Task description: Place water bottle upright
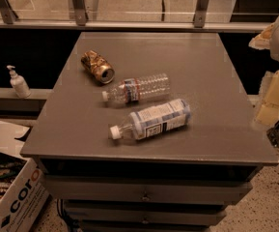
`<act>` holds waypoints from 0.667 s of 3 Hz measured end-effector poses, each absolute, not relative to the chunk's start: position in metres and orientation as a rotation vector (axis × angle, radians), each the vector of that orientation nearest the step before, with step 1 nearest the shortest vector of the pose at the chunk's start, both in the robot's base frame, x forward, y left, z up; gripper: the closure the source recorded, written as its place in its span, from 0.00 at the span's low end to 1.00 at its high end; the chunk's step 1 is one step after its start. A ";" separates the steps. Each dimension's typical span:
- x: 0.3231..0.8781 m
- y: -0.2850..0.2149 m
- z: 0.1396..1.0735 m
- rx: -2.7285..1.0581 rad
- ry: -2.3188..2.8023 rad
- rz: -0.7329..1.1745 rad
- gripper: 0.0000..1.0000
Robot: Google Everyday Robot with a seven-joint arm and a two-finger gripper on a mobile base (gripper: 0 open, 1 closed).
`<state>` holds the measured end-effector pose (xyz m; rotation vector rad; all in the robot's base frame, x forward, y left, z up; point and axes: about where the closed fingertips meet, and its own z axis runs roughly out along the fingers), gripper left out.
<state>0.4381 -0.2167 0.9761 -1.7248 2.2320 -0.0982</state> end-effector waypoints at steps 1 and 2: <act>0.438 -0.217 0.976 -1.725 2.232 -0.098 0.00; 0.444 -0.207 0.978 -1.726 2.178 -0.070 0.00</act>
Offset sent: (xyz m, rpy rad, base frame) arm 0.0145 0.0234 -0.0011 0.0913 -0.0366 0.0705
